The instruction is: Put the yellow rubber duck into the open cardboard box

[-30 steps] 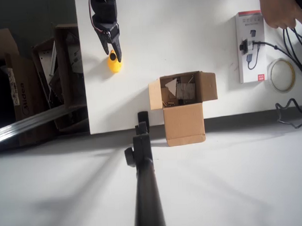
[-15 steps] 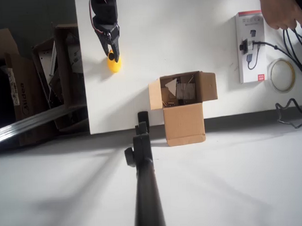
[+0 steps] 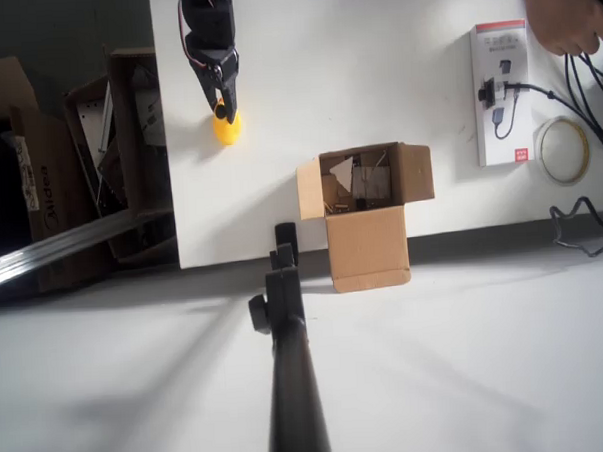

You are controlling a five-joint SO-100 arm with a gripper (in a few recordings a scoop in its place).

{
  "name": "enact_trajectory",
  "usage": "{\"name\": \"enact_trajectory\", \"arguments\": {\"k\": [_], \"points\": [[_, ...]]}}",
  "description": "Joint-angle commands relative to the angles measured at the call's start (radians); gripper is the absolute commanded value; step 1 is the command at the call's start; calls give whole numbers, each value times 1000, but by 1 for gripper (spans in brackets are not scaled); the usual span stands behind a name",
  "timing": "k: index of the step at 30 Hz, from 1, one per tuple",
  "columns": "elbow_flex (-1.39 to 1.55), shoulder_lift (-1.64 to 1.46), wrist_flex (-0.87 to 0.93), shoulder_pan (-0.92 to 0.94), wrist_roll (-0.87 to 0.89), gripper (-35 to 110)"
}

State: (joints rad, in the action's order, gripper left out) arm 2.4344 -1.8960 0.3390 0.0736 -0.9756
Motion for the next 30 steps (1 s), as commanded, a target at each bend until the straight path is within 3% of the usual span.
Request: {"name": "enact_trajectory", "arguments": {"k": [1, 9, 15, 30], "points": [[-34, -107, 46, -25, 20, 11], [-178, -189, 258, -127, 123, 11], [-385, -141, 420, -219, 307, 11], [-727, 64, 514, -399, 552, 11]]}}
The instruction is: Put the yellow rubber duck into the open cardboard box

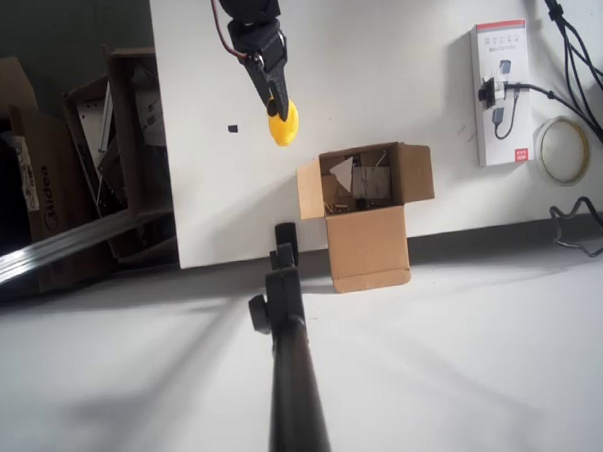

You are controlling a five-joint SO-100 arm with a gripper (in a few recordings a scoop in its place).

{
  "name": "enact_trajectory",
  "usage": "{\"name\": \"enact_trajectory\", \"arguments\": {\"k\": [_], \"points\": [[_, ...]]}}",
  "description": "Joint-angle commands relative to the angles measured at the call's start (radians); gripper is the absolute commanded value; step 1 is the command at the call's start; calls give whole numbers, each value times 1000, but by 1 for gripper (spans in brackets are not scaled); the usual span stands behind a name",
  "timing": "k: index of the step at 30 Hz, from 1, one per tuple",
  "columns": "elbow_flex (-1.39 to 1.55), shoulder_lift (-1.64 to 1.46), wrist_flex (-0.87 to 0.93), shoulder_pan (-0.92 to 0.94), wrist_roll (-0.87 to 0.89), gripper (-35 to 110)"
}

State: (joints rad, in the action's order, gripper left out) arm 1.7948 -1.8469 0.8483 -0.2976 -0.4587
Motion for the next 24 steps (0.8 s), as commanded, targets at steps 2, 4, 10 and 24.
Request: {"name": "enact_trajectory", "arguments": {"k": [2, 4, 10, 24], "points": [[-120, 34, 5, -48, 63, 11], [-155, 54, 0, -51, 94, 11], [-279, 149, -2, -49, 202, 10], [-465, 299, -3, -207, 213, 11]]}}
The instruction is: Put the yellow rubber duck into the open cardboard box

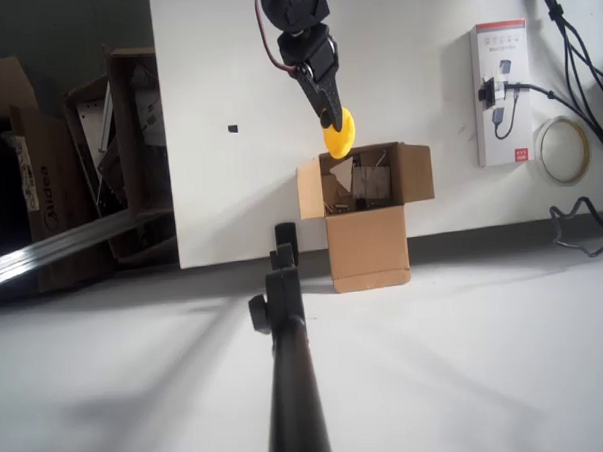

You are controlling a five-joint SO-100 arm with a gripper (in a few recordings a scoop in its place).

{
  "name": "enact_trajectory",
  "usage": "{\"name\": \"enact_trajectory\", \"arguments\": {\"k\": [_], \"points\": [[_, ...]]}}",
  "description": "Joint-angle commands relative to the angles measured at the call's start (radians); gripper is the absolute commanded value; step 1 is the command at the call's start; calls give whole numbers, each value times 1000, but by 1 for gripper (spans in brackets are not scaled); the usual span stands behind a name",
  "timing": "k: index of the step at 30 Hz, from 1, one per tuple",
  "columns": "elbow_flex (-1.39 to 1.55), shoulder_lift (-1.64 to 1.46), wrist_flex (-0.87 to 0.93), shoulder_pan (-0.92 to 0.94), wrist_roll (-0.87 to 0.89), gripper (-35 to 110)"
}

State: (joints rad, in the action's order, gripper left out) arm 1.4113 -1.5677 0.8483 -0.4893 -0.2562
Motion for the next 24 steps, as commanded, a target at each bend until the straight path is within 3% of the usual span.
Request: {"name": "enact_trajectory", "arguments": {"k": [1, 24], "points": [[-98, 38, -3, -18, 17, 11], [-278, 221, 15, -11, 169, 11]]}}
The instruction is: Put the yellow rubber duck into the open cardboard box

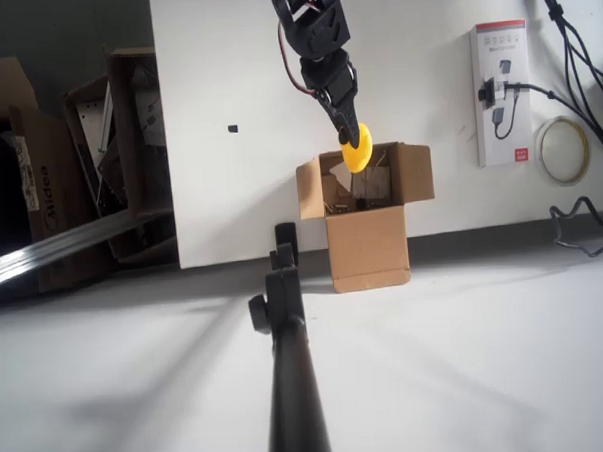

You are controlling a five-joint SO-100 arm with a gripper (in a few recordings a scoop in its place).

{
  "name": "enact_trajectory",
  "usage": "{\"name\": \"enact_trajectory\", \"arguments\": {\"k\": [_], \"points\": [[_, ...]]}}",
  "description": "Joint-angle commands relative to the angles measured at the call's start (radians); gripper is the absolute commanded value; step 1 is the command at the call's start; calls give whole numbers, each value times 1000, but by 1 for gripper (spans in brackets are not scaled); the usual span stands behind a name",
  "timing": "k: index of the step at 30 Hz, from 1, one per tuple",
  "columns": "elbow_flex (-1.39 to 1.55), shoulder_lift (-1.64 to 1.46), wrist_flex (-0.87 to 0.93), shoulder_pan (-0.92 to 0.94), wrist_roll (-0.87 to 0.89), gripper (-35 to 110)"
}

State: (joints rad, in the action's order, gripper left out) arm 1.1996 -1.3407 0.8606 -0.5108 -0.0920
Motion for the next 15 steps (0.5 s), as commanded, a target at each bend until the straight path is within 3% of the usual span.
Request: {"name": "enact_trajectory", "arguments": {"k": [1, 15], "points": [[-74, -3, 3, 12, 6, 12], [-155, 38, 49, 31, 77, 19]]}}
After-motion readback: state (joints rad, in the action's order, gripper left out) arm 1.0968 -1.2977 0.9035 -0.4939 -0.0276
